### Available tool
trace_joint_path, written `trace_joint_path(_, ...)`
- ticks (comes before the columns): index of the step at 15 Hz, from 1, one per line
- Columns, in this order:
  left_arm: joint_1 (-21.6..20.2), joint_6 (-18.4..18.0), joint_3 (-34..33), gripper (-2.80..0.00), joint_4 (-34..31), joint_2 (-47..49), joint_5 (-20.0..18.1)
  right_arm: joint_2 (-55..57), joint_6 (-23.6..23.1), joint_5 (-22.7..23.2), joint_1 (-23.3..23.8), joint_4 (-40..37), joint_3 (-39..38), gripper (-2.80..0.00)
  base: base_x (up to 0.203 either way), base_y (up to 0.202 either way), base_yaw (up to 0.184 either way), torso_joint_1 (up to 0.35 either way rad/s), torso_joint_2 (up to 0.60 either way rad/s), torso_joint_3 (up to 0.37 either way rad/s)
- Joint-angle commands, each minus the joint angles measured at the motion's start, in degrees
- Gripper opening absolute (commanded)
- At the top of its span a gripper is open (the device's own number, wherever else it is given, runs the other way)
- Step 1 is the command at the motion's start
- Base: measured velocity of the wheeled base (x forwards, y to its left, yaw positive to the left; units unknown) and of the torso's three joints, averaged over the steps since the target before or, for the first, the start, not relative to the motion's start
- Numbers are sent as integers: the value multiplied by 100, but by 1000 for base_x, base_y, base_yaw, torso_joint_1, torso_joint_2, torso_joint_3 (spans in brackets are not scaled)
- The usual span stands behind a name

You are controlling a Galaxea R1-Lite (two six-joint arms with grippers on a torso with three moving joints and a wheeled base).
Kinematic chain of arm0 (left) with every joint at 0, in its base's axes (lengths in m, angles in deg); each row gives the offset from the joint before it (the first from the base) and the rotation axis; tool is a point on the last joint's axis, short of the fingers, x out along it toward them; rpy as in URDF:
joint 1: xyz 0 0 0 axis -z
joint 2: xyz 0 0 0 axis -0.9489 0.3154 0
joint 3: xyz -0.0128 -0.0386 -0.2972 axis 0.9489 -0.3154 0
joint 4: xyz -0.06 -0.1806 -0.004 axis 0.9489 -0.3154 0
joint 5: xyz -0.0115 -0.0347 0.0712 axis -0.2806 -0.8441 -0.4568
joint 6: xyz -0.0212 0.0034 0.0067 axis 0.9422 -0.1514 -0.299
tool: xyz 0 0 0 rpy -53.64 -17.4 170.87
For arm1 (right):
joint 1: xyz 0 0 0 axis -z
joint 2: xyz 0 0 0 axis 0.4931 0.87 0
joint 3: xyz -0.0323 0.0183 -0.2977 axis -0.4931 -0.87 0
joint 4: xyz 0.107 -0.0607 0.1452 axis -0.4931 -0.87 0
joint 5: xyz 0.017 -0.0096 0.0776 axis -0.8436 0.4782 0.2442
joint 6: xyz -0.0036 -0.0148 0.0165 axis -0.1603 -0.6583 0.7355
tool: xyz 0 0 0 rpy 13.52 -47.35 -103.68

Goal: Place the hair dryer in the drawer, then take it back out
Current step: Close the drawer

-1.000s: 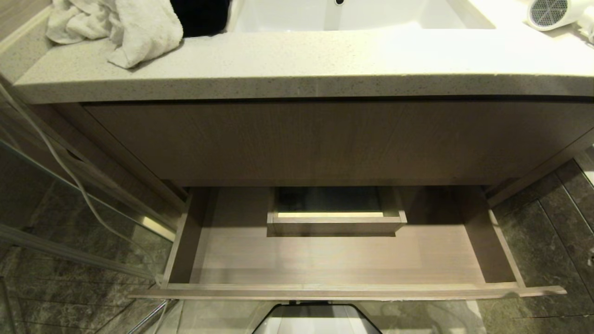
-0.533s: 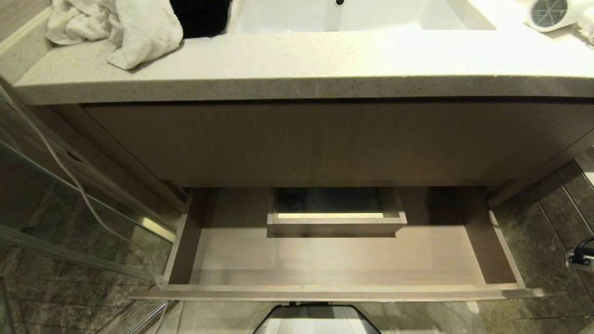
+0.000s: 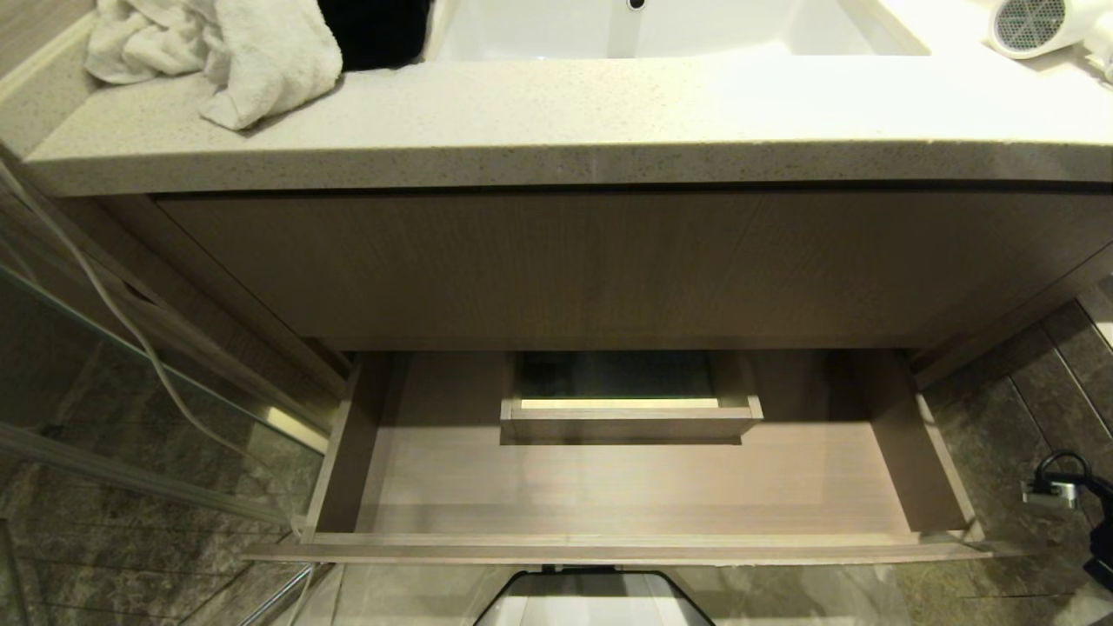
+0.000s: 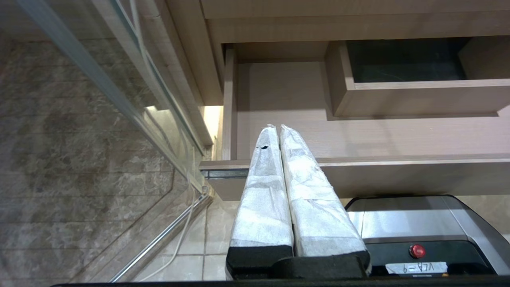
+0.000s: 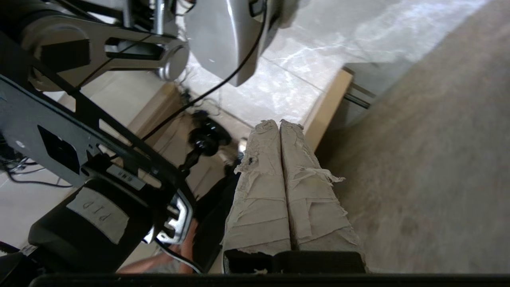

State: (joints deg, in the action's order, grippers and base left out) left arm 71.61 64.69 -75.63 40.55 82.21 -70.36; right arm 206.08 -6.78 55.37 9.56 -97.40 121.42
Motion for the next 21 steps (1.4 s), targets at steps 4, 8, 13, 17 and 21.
trace_joint_path(4,0,0,0,-280,1,-6,0,1087,-33,36,-97,-275,729,-280,0,0,0,0,0,0)
trace_joint_path(8,0,0,0,-280,1,-2,0,1504,-34,148,-175,-276,1229,-280,0,0,0,0,0,0)
trace_joint_path(13,0,0,0,-280,1,-9,0,1625,-83,613,-184,-231,1471,-280,0,0,0,0,0,0)
trace_joint_path(17,0,0,0,-280,1,-9,0,1725,-98,912,-210,11,1624,-280,0,0,0,0,0,0)
trace_joint_path(21,0,0,0,-280,1,-9,0,1772,-230,1010,-211,288,1701,-280,0,0,0,0,0,0)
